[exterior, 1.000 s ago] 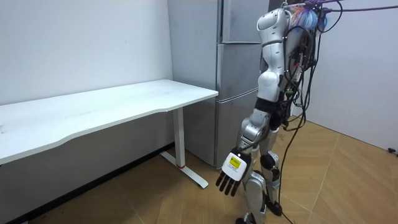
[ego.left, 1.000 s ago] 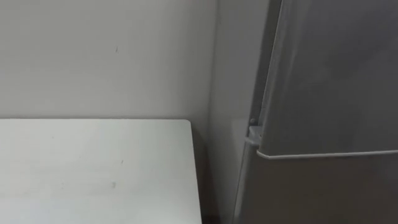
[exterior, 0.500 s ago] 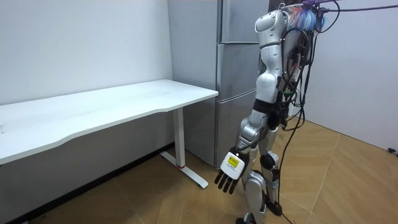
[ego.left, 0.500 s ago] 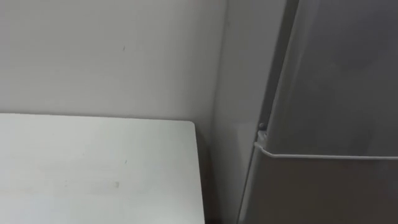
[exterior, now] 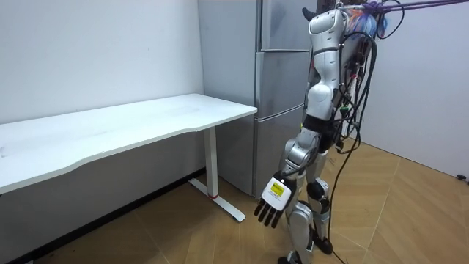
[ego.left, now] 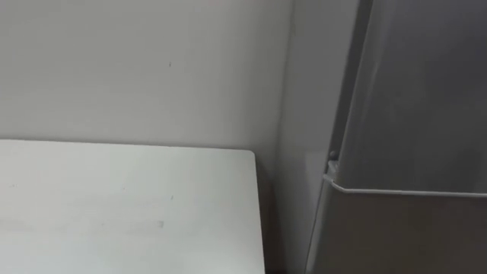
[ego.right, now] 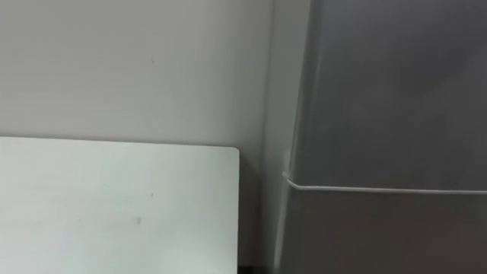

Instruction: Put the bottle in the upper fridge

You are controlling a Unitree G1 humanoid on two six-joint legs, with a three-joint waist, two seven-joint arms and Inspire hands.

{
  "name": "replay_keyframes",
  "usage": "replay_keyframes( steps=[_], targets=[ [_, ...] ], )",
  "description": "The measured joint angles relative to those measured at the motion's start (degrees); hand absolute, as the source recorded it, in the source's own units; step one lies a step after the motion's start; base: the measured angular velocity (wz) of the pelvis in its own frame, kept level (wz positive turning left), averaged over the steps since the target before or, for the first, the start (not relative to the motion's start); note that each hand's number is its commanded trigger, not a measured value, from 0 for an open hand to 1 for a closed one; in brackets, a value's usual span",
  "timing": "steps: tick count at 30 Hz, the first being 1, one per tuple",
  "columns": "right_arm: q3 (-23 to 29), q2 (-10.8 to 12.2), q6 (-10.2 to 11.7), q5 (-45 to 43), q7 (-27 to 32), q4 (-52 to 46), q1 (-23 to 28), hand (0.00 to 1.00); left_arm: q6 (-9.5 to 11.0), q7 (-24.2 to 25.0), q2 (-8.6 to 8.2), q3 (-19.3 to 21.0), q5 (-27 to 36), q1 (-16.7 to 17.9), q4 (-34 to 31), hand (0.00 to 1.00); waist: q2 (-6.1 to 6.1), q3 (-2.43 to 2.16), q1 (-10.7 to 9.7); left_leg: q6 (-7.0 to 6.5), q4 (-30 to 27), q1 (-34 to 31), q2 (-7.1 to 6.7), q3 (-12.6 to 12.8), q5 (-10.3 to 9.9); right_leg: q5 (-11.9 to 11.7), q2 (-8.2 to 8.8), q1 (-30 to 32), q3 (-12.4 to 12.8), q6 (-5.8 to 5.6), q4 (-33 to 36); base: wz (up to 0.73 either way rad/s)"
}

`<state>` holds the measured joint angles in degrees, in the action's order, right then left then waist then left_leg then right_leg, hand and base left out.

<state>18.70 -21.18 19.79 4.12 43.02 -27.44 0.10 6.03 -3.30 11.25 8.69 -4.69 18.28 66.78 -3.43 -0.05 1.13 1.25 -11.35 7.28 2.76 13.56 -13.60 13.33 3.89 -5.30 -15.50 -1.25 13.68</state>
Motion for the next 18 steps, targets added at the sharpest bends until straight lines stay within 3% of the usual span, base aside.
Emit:
replay_keyframes(
  steps=[6, 18],
  targets=[
    [-3.3, 0.0, -0.42, -0.07, -2.97, -0.01, -2.53, 0.0, -0.91, 0.74, 0.0, -0.05, 0.01, -0.13, 0.2, 0.0, -0.24, 0.46, 1.0, 0.02, 0.01, 0.17, 0.0, -1.26, 0.02, -0.04, -0.01, -0.85, -1.1, -0.01, -0.28, 0.09],
    [-6.27, 0.01, -1.65, -2.0, -7.49, 5.58, -6.03, 0.0, -2.28, 2.86, 0.23, -0.67, -3.86, -1.9, -0.15, 0.0, -0.24, 0.43, 2.35, 0.02, -0.44, 0.2, -0.02, -2.0, 0.01, -0.2, 0.01, -1.76, -1.98, -0.03, -0.76, 0.04]
  ],
)
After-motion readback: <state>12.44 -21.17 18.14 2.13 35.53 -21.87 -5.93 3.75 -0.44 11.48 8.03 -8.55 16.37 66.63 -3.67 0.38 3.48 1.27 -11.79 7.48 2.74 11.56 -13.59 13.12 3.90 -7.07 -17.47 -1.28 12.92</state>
